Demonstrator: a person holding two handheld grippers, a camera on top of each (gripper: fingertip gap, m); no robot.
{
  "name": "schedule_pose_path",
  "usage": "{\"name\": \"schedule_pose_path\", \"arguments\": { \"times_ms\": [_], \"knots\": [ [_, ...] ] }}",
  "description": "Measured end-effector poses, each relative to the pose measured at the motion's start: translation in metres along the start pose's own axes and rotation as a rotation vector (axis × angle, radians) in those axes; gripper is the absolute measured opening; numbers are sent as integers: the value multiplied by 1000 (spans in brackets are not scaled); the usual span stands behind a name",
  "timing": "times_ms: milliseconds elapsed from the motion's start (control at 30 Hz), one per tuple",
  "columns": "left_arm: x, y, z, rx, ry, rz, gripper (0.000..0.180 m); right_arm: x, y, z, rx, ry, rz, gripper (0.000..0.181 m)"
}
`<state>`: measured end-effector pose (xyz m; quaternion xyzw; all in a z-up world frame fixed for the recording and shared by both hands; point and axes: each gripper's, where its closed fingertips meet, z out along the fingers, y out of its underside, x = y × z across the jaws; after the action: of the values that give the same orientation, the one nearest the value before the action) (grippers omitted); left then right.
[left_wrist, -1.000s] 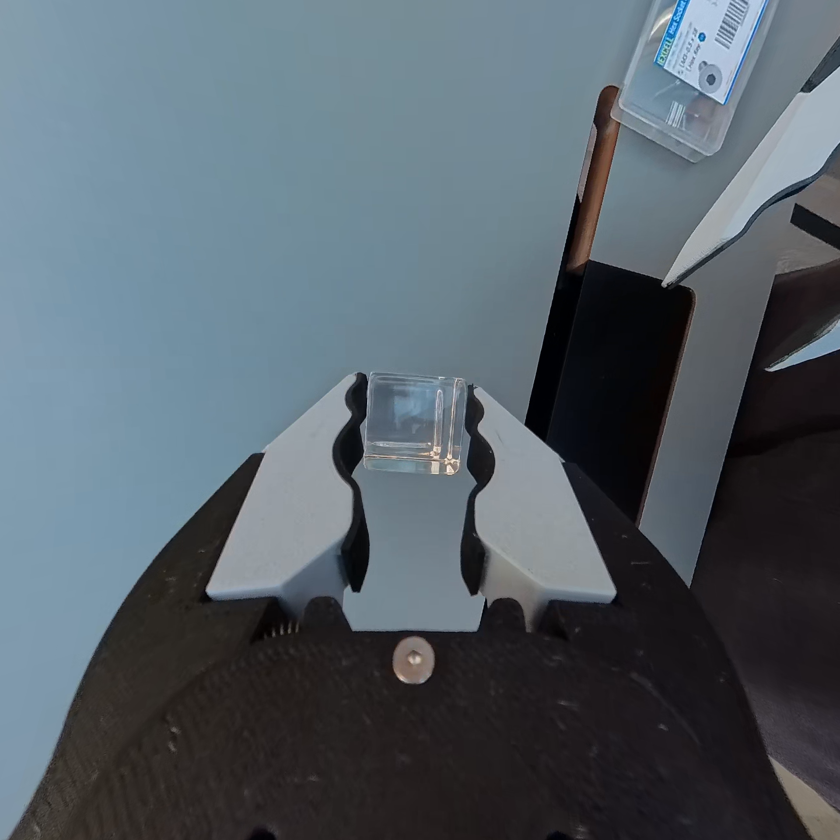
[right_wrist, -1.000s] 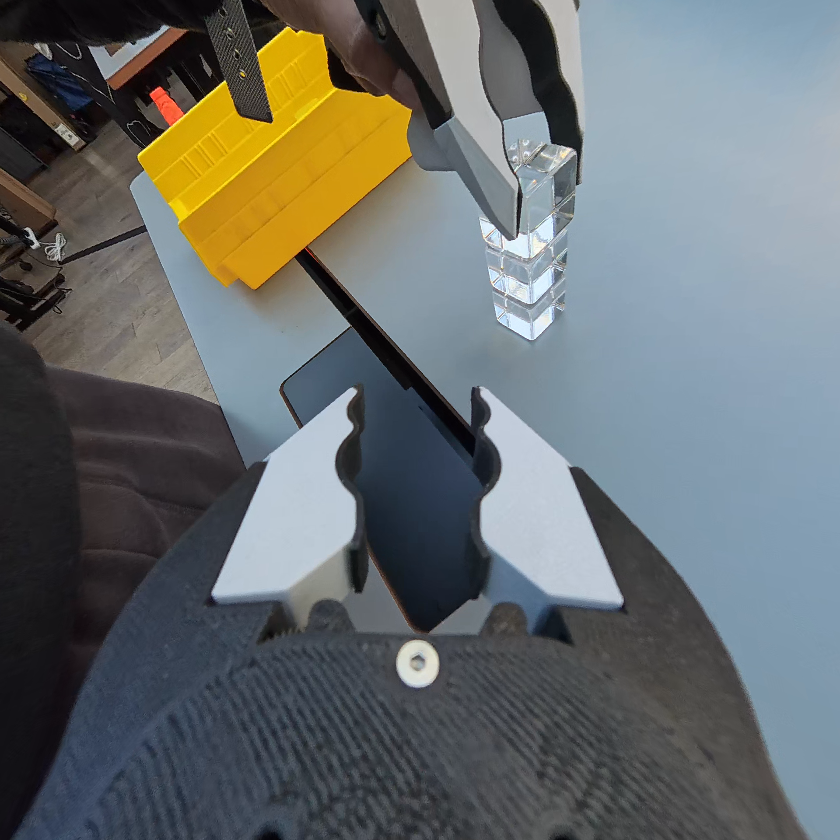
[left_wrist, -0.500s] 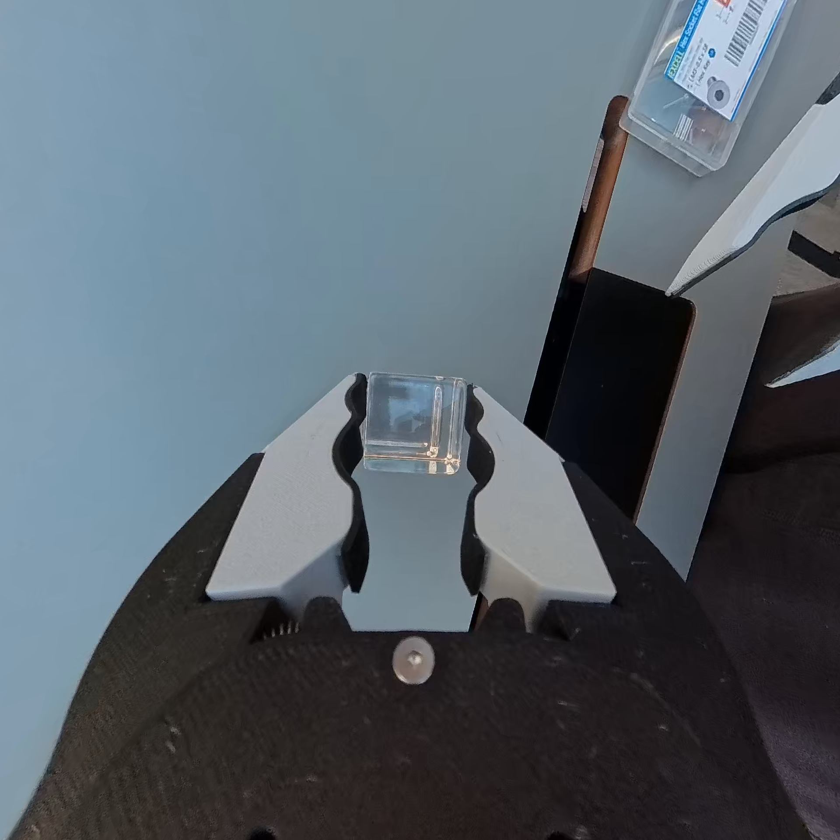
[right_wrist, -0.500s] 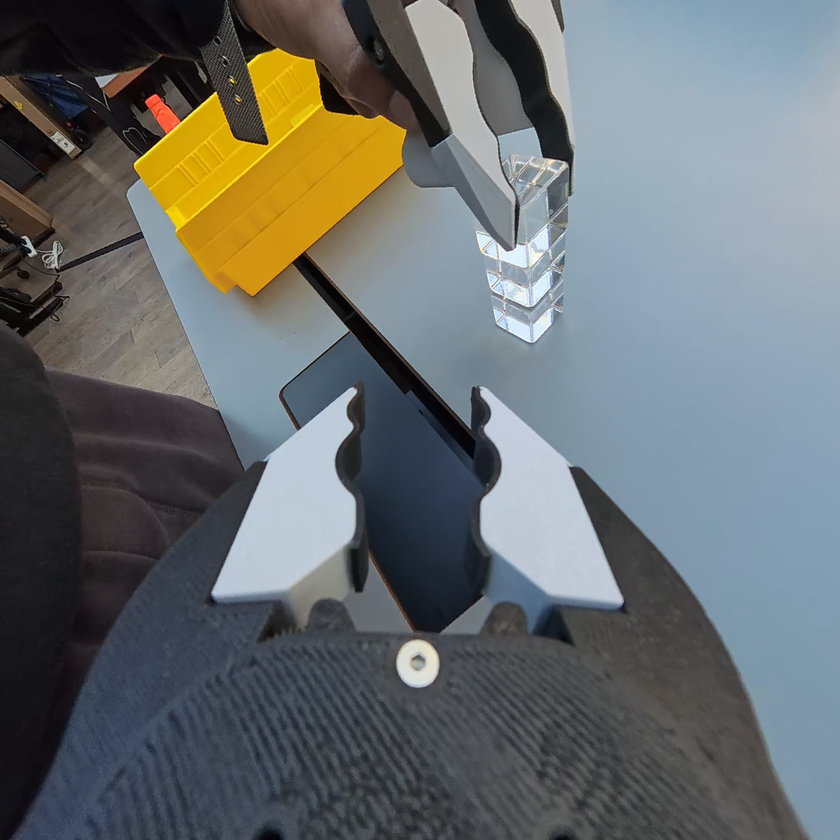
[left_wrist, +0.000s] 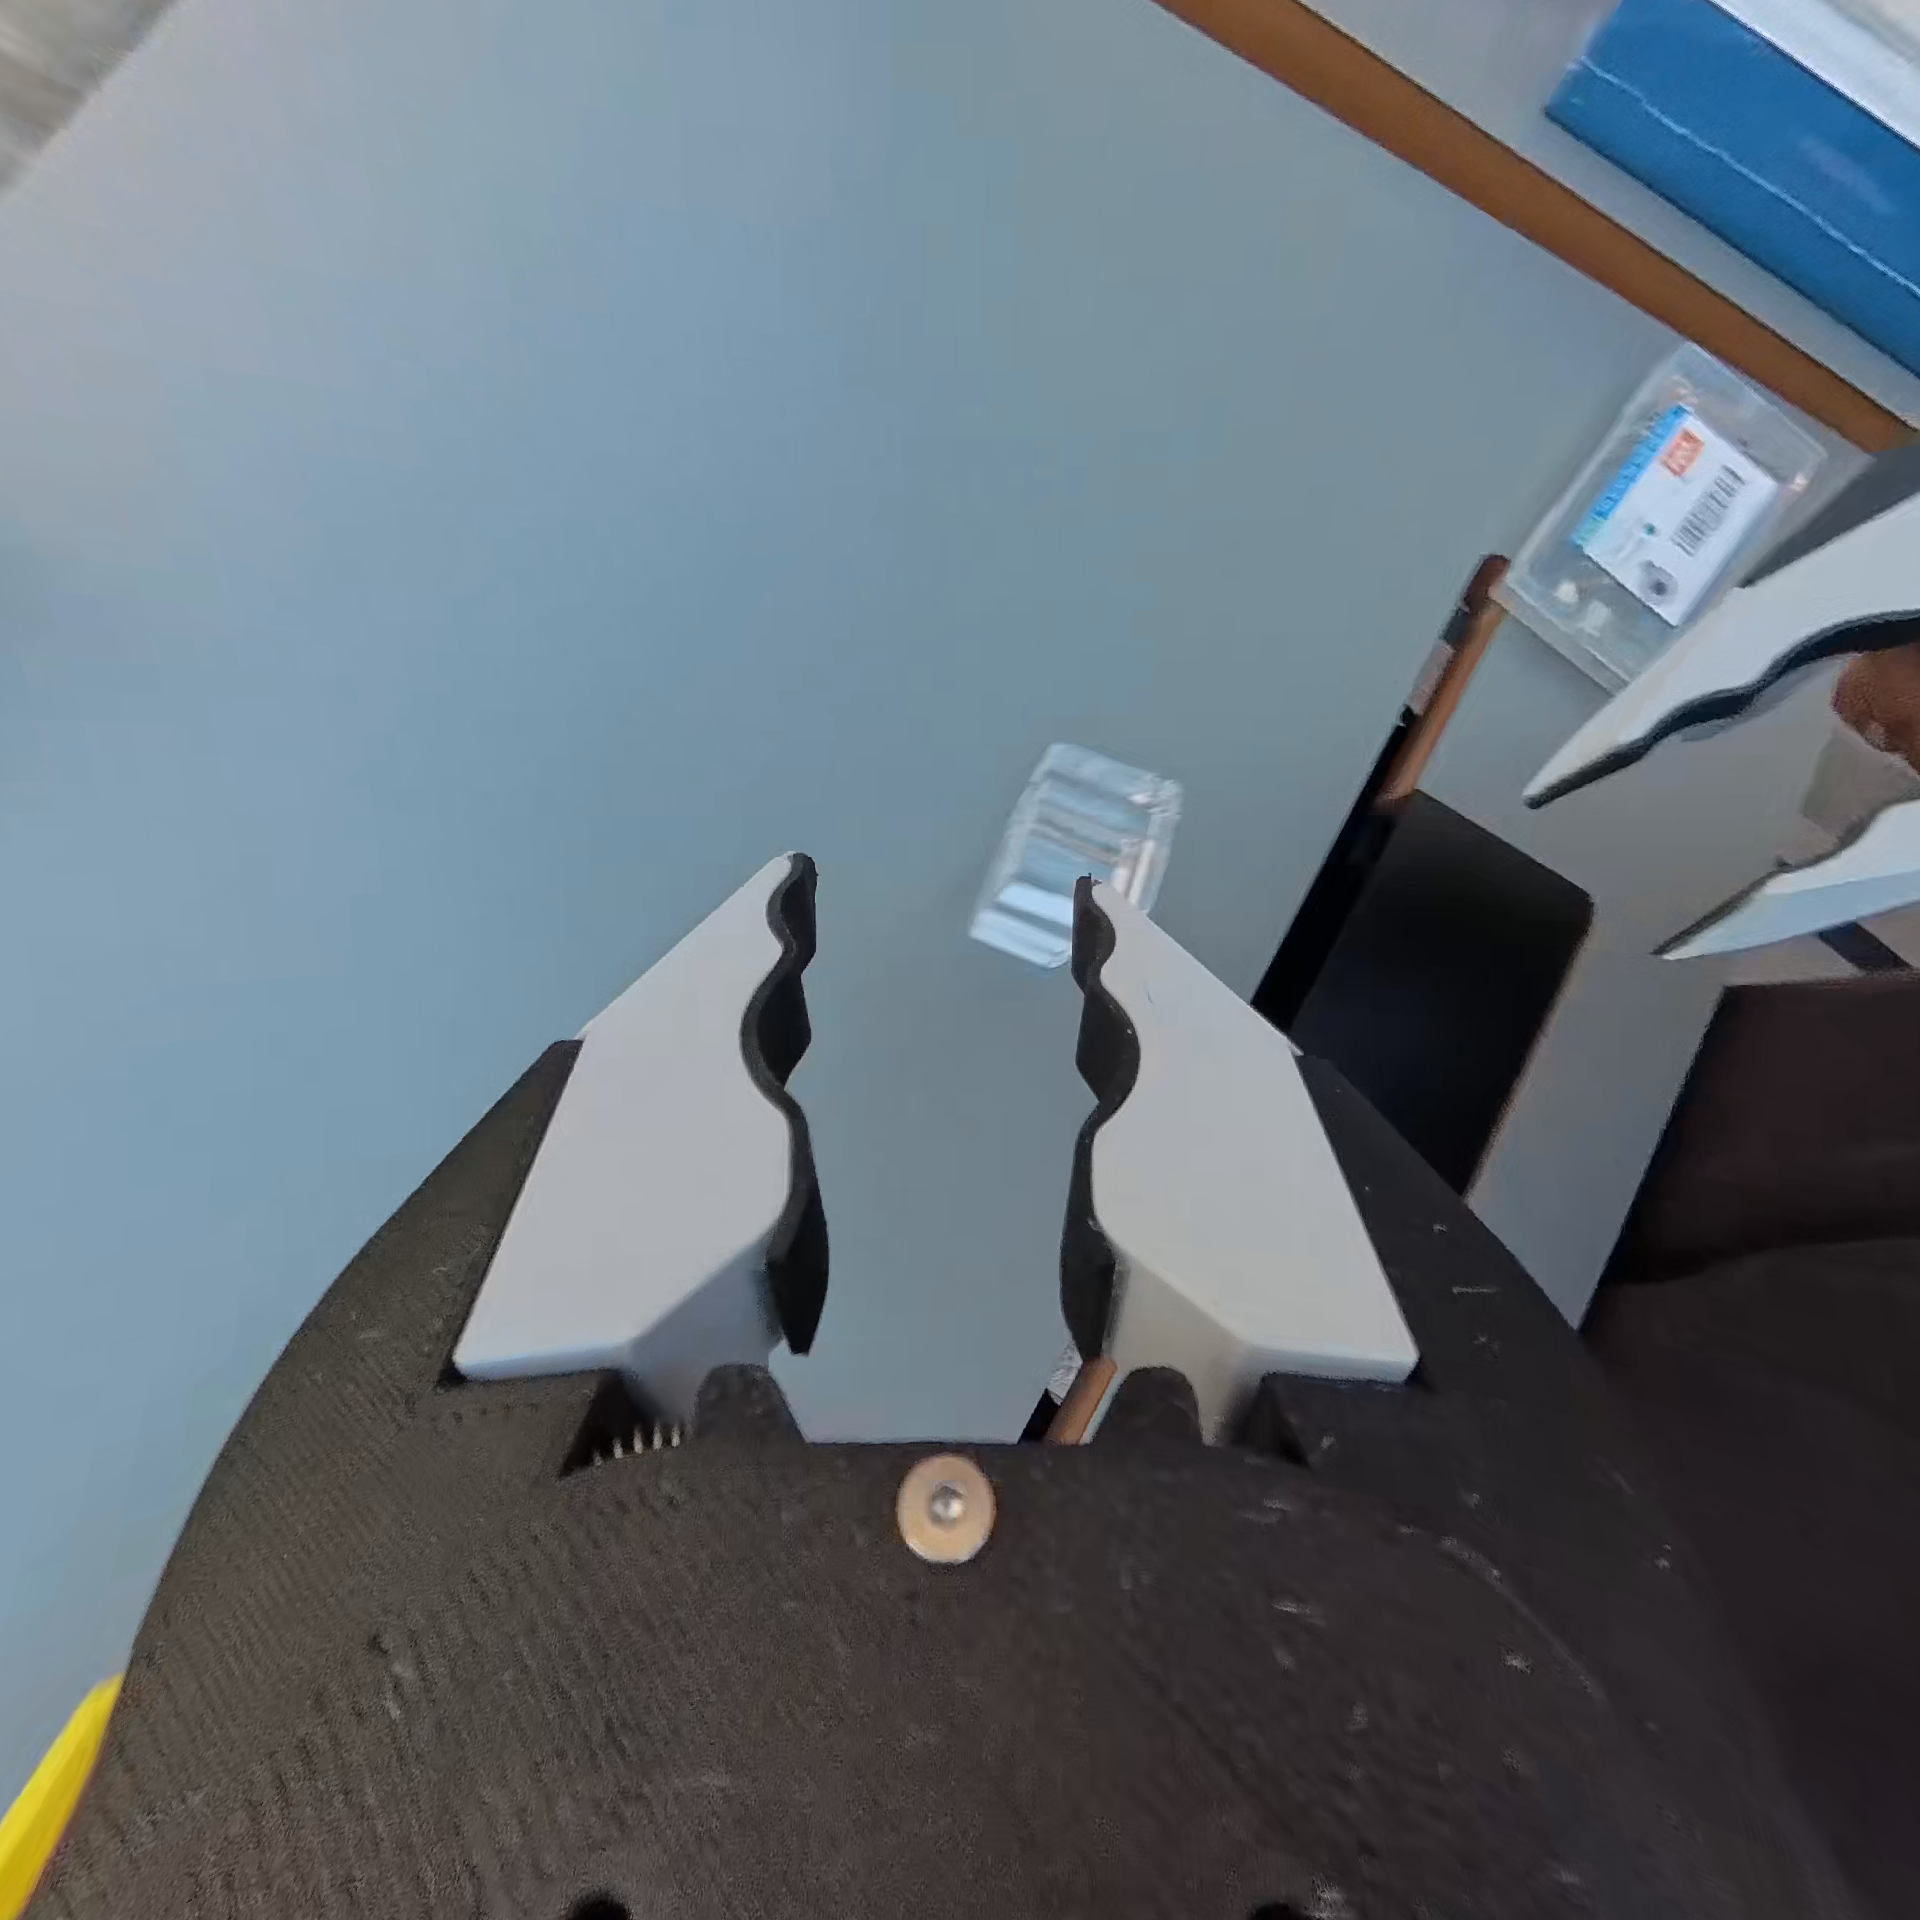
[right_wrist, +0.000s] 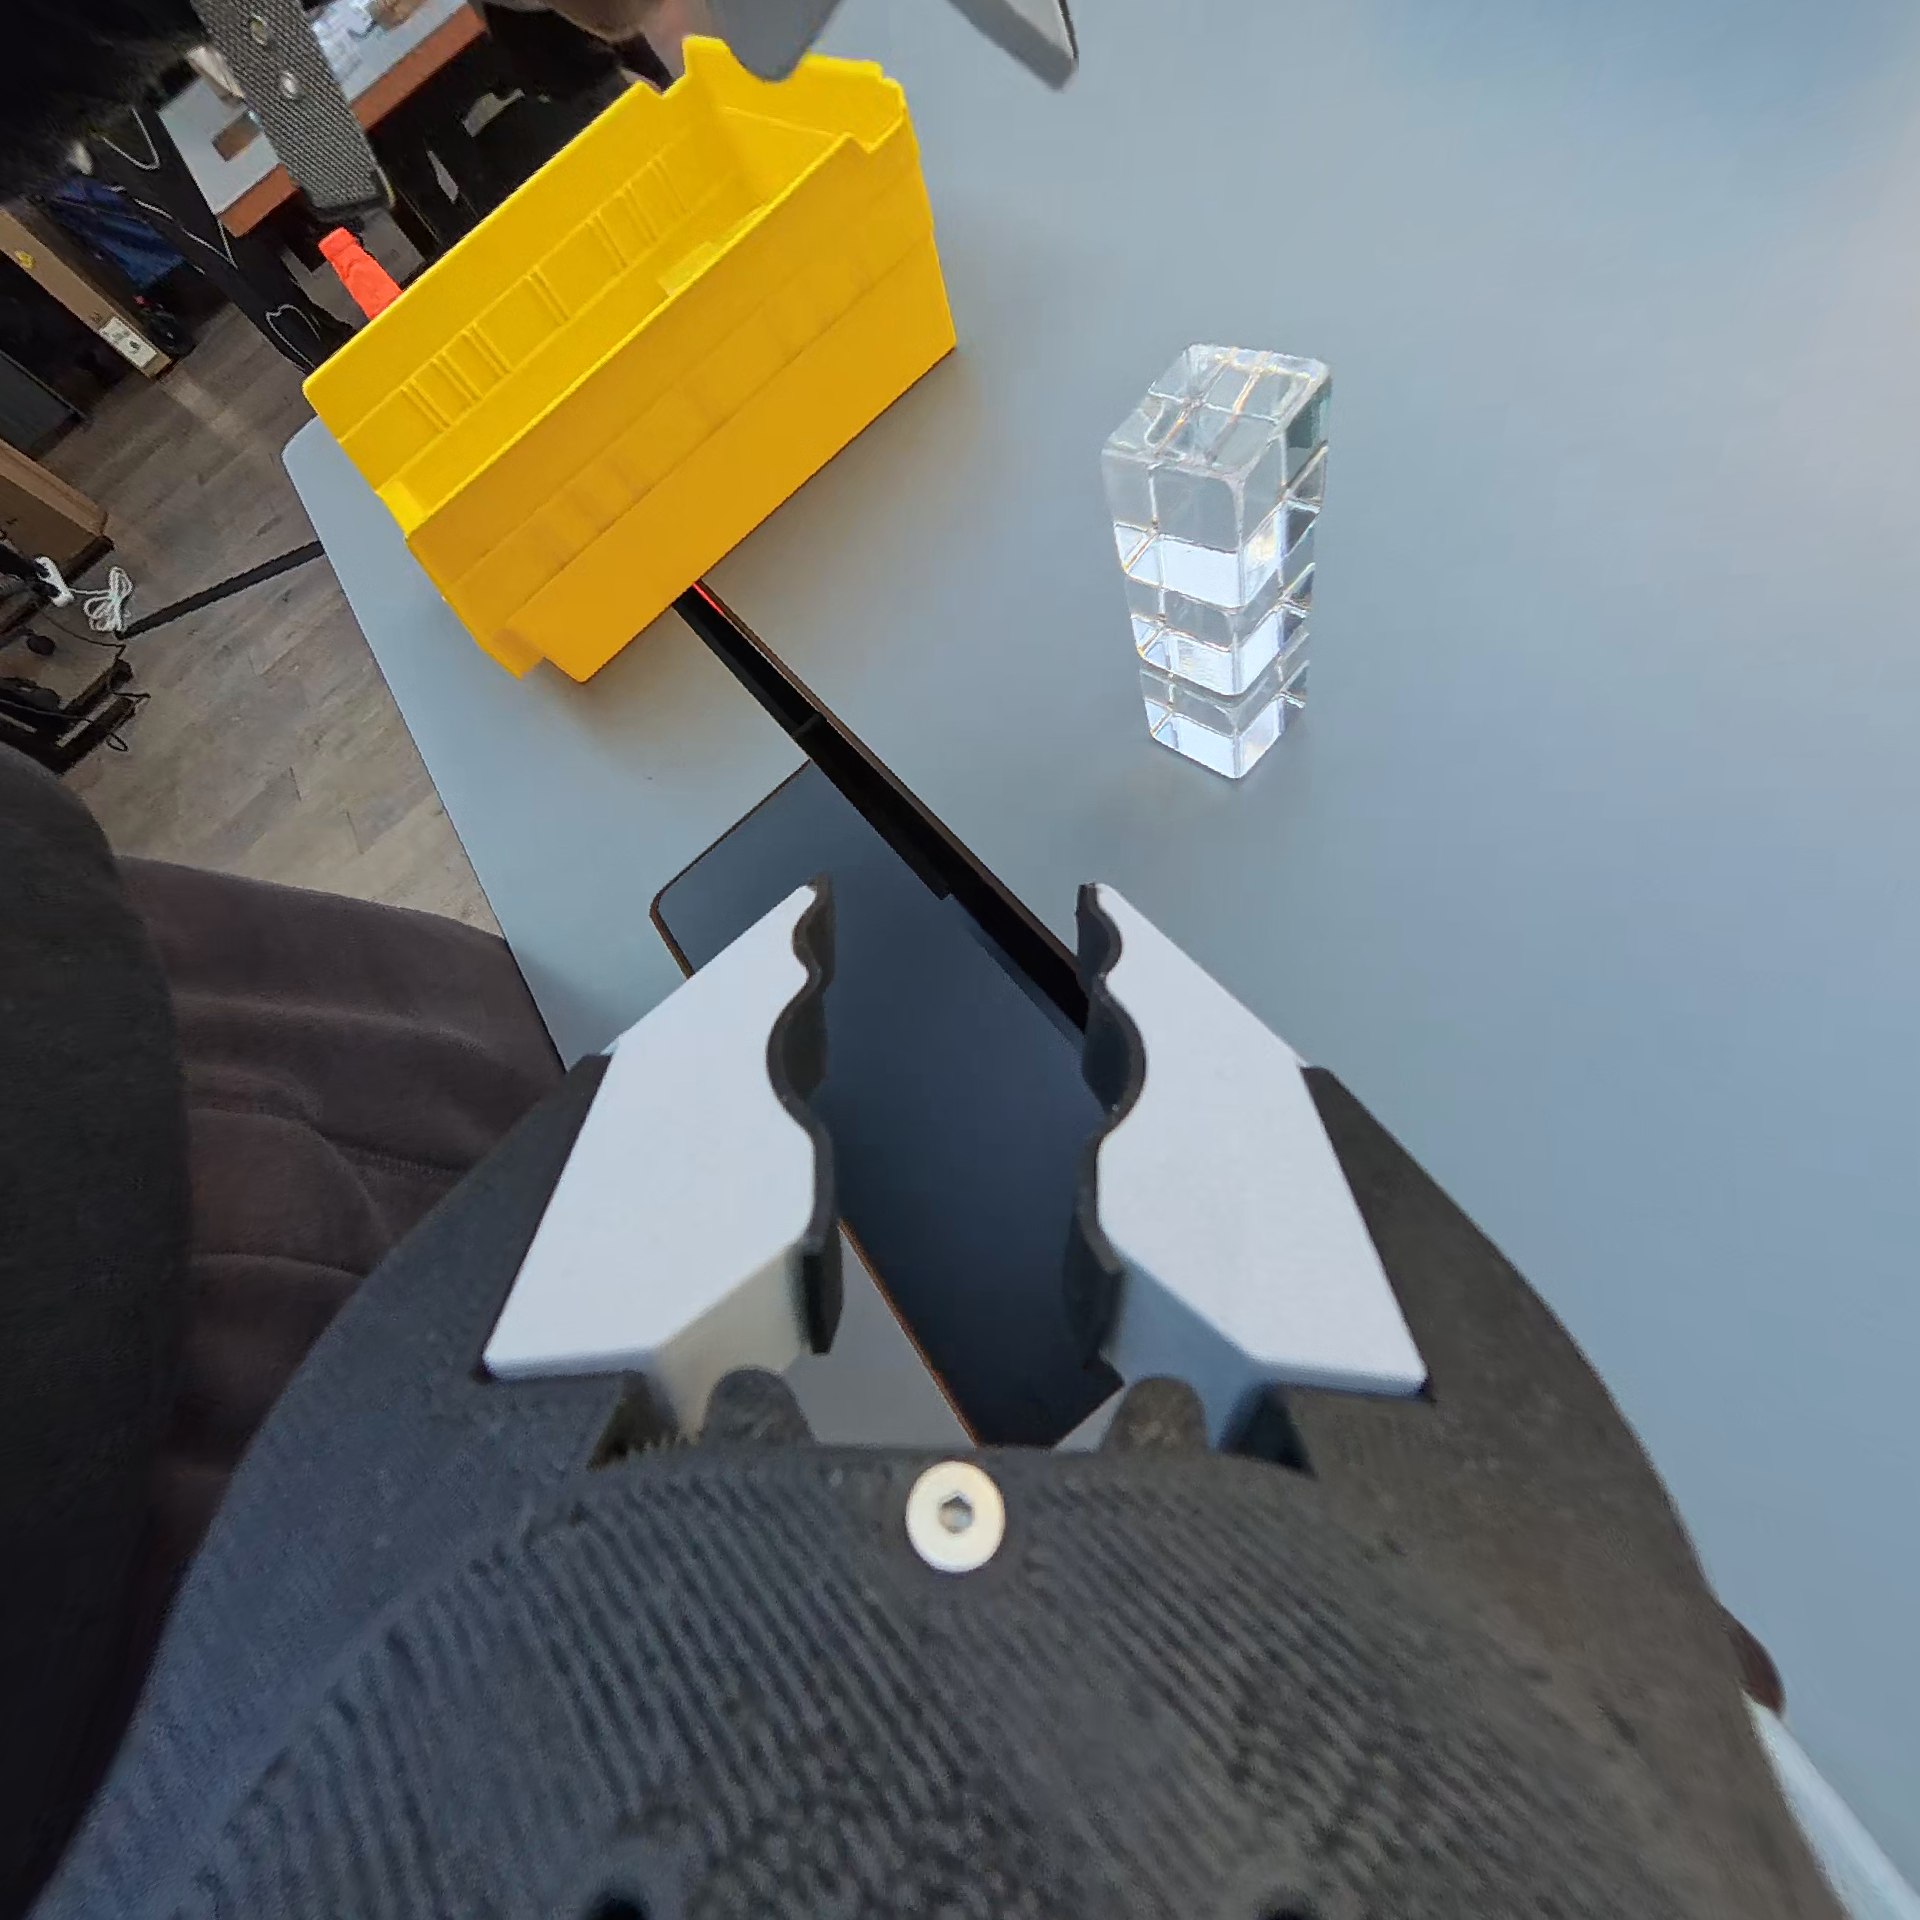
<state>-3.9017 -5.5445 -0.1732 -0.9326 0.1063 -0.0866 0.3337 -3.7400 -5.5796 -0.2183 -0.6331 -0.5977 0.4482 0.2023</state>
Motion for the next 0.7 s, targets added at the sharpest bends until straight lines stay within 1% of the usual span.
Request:
{"name": "schedule_pose_path", "arguments": {
  "times_ms": [133,267,333,433,533,567,633,700],
  "knots": [
    [-83,53,-68,49,-293,-172,50,-11,1,15,-21,-16,14,46],
    [-156,148,-126,0,-523,-368,51,-28,-8,36,-47,-19,3,46],
    [-175,194,-135,-37,-567,-475,51,-37,-14,47,-64,-12,-6,46],
    [-188,242,-122,-94,-561,-592,53,-52,-21,65,-85,-6,0,46],
    [-199,281,-103,-217,-597,-629,53,-63,-28,80,-121,24,-17,47],
    [-206,289,-99,-239,-630,-627,57,-64,-30,84,-132,47,-28,47],
    [-216,283,-94,-195,-645,-551,56,-66,-38,89,-131,86,-26,47],
    [-218,274,-88,-173,-603,-531,55,-69,-47,94,-103,107,10,47]
  ]
}}
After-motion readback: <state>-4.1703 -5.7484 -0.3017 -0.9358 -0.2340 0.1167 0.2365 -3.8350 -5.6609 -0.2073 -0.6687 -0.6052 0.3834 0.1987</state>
